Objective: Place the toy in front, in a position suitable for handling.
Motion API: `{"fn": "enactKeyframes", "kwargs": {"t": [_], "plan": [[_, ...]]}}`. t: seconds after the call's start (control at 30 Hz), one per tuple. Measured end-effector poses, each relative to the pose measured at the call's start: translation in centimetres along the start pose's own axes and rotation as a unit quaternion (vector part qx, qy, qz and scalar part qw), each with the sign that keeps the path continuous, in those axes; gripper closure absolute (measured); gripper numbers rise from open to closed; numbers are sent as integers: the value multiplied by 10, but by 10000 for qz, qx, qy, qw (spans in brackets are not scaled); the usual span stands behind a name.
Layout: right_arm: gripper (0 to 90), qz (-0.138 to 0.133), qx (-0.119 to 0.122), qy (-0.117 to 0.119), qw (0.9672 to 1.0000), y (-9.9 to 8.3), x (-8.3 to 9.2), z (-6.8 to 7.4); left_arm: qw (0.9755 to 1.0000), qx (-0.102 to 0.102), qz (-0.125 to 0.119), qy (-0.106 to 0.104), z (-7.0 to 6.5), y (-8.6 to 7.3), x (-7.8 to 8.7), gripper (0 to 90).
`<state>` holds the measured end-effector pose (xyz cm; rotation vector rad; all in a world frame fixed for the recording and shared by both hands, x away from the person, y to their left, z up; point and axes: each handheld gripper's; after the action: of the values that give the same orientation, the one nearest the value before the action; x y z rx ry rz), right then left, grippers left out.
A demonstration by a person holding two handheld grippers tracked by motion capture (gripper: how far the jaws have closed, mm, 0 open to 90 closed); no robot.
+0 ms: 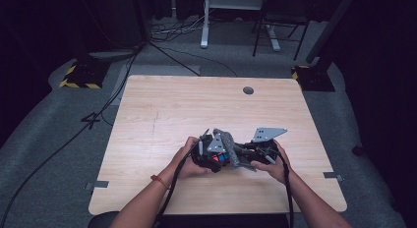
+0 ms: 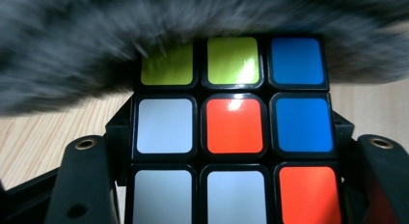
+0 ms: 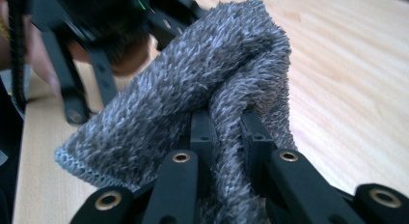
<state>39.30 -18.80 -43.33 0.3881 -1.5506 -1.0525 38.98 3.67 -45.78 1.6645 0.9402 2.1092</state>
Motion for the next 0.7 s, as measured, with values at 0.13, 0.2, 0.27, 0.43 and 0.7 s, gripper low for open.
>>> {"fn": "enactKeyframes", "kwargs": {"t": [0.13, 0.2, 0.27, 0.43, 0.7], "plan": [[792, 9, 78, -106, 9999, 2, 2, 3, 10000, -27, -57, 8, 1, 1, 1, 334], [792, -17, 21, -83, 10000, 1, 2, 1, 10000, -18, -80, 37, 0, 2, 3, 335], [792, 64, 93, -197, 9997, 2, 1, 3, 9998, -34, -162, 66, 1, 3, 7, 336], [793, 586, 195, -498, 9968, -5, -9, -3, 9995, 28, -297, 65, 4, 4, 16, 336], [792, -26, 255, -264, 9993, 6, 5, 9, 9998, 84, -190, 36, 5, 2, 13, 336]]}}
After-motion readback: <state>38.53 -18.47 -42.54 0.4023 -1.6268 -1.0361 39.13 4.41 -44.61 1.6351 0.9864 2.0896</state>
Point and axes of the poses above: each handheld gripper's, and its own axes: x roughly backward along the jaws, y roughly out of its top, z roughly to its left, and after that the axes turned 6 degrees about z, right-handed
